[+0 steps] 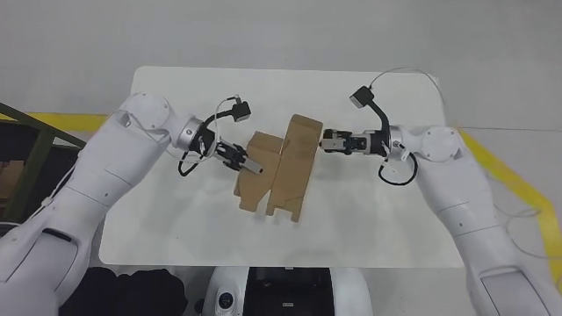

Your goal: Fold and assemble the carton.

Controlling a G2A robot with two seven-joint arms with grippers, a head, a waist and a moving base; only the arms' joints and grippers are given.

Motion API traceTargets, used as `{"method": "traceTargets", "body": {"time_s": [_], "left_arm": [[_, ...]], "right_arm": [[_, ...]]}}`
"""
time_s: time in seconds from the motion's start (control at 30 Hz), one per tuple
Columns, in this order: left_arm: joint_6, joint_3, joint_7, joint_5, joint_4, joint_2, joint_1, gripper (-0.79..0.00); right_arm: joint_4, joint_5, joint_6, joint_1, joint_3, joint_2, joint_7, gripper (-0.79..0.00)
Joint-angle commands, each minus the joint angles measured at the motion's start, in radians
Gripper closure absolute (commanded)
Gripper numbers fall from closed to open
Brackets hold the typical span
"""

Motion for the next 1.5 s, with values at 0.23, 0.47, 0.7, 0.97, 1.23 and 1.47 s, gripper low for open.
{"method": "traceTargets", "body": {"time_s": [0.23,0.47,0.7,0.97,1.23,1.47], "left_arm": [[0.0,0.095,0.0,-0.101,-0.014,0.044,-0.058,0.0],[0.0,0.128,0.0,-0.142,-0.011,0.056,-0.08,0.0],[0.0,0.14,0.0,-0.162,-0.005,0.061,-0.091,0.0],[-0.031,0.106,0.031,-0.221,0.036,0.061,-0.08,-0.785],[-0.159,0.014,0.186,-0.282,0.159,0.063,-0.029,-0.785],[-0.126,-0.037,0.402,-0.251,0.097,0.068,0.043,-0.785]], "right_arm": [[-0.009,0.052,-0.02,0.001,-0.067,0.008,-0.021,-0.345],[-0.006,0.082,-0.029,0.008,-0.1,0.017,-0.029,-0.145],[0.004,0.107,-0.029,0.022,-0.131,0.023,-0.029,0.0],[0.031,0.16,-0.052,0.03,-0.129,0.03,-0.052,0.0],[0.015,0.17,0.076,-0.006,-0.058,0.04,-0.27,0.0],[-0.18,0.114,0.2,-0.135,0.018,0.059,-0.492,0.0]]}}
